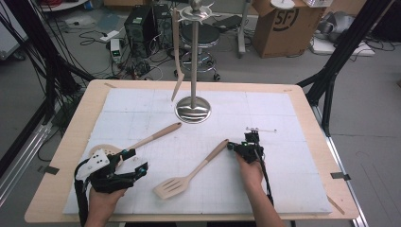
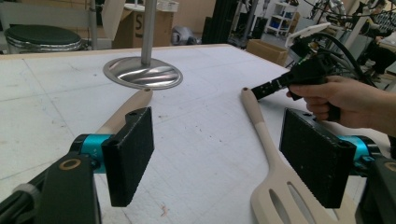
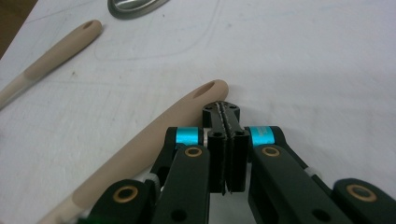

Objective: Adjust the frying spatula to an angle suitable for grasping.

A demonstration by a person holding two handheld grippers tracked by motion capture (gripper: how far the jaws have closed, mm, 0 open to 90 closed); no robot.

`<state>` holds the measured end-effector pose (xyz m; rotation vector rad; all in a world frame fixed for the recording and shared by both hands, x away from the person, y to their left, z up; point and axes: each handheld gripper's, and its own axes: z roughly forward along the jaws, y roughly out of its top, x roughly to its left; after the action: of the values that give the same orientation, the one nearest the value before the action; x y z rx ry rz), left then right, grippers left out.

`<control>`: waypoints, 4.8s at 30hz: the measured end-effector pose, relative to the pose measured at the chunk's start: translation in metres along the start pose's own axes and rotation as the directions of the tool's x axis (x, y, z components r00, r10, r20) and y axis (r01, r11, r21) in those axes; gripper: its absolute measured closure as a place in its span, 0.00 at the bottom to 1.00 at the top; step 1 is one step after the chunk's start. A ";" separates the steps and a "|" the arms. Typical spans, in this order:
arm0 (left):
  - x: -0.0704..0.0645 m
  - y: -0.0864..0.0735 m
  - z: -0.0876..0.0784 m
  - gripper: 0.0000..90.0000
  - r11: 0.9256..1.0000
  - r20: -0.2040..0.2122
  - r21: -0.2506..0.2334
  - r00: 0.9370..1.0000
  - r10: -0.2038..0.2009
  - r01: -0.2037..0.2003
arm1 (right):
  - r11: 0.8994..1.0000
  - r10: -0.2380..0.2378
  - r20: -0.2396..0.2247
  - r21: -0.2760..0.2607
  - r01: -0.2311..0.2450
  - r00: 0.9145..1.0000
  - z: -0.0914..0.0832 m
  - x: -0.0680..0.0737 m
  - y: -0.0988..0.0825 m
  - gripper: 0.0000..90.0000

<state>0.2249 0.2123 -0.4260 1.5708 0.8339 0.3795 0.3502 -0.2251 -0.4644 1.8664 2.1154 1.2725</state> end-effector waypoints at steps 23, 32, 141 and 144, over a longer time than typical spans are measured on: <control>0.000 0.000 -0.003 0.30 1.000 0.005 -0.002 1.000 0.000 0.000 | 0.993 -0.115 -0.044 -0.024 0.114 0.992 0.015 0.053 0.010 1.00; 0.000 0.000 -0.002 0.30 1.000 0.006 -0.001 1.000 0.001 -0.001 | 0.944 -0.267 -0.229 0.135 0.302 0.936 0.042 0.116 -0.019 1.00; -0.003 -0.001 -0.001 0.30 1.000 0.004 0.011 1.000 0.006 -0.006 | 0.963 -0.158 -0.214 0.182 0.199 0.964 -0.029 0.087 -0.029 0.71; -0.003 -0.001 0.000 0.30 1.000 0.006 0.011 1.000 0.008 -0.008 | 0.959 -0.165 -0.209 0.192 0.206 0.964 -0.031 0.088 -0.032 0.71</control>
<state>0.2224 0.2103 -0.4261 1.5851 0.8265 0.3771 0.2841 -0.1654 -0.4217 1.6186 2.5503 1.2732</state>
